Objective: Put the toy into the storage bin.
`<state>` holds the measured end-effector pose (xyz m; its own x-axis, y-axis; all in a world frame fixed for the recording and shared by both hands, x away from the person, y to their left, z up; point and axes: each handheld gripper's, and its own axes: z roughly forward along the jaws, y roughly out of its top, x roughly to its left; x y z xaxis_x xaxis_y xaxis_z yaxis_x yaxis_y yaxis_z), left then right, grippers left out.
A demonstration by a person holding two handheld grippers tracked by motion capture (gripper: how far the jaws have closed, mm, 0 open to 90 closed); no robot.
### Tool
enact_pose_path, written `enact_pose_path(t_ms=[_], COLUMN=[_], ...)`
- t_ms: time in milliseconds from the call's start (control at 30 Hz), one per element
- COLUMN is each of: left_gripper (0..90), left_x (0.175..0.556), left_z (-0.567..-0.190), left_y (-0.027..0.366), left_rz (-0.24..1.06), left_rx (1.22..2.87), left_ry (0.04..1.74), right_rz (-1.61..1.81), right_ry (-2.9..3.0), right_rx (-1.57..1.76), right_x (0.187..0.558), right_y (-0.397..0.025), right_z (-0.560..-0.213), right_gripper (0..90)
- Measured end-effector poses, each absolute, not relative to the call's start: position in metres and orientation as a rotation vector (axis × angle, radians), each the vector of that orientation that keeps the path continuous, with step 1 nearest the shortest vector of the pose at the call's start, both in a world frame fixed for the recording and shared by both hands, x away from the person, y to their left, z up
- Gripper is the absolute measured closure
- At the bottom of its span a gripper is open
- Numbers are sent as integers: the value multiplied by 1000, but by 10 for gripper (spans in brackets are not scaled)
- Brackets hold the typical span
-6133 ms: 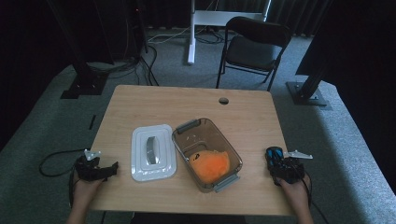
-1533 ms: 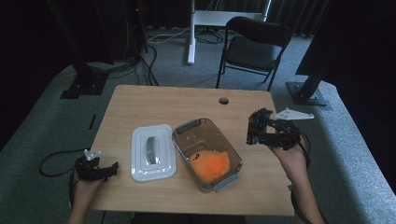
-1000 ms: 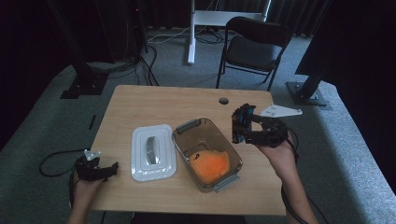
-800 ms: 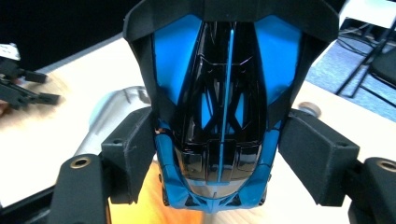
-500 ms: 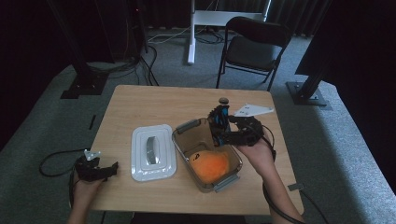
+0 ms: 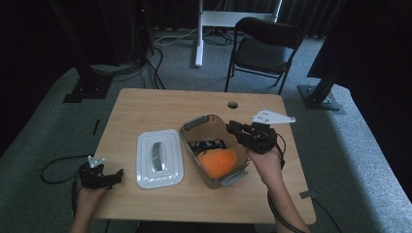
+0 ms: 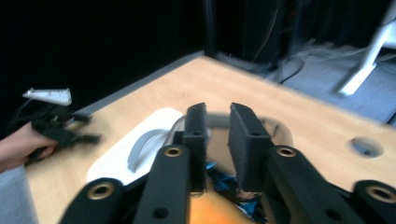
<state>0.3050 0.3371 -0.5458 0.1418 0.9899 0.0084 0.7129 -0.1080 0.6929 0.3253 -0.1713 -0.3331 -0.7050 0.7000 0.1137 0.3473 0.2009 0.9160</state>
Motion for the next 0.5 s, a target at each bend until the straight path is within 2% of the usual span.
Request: enact_pose_path(t_ms=[67,133,167,233,300,333,367,500], left_gripper=[38,38,38,38,38,38,38,38], left_x=[305,304,304,305,305,305,305,305], left_z=[-546,-546,-546,-546,-546,-546,-546,-546], left_y=[337,337,337,337,337,337,337,337], left_rz=[664,663,664,665,666,666,666,665], left_rx=[1880,1880,1879,1881,1879,1879,1879,1878], left_ry=[1629,1629,1629,1629,1629,1629,1629,1631], right_rz=[1469,1461,1453,1471,1486,1513,1535,1535], right_ry=[2197,2199,2207,2195,2166,2143,2119,2109], right_rx=[1056,1103,1129,1170,1208,1245,1275,1351], right_x=[334,340,344,349,352,355,356,363], right_y=[-173,-178,-182,-191,-199,-206,-212,-222], right_z=[-346,-359,-367,-377,-384,-388,-391,-406], right_gripper=[618,556,481,393,245,236,282,261])
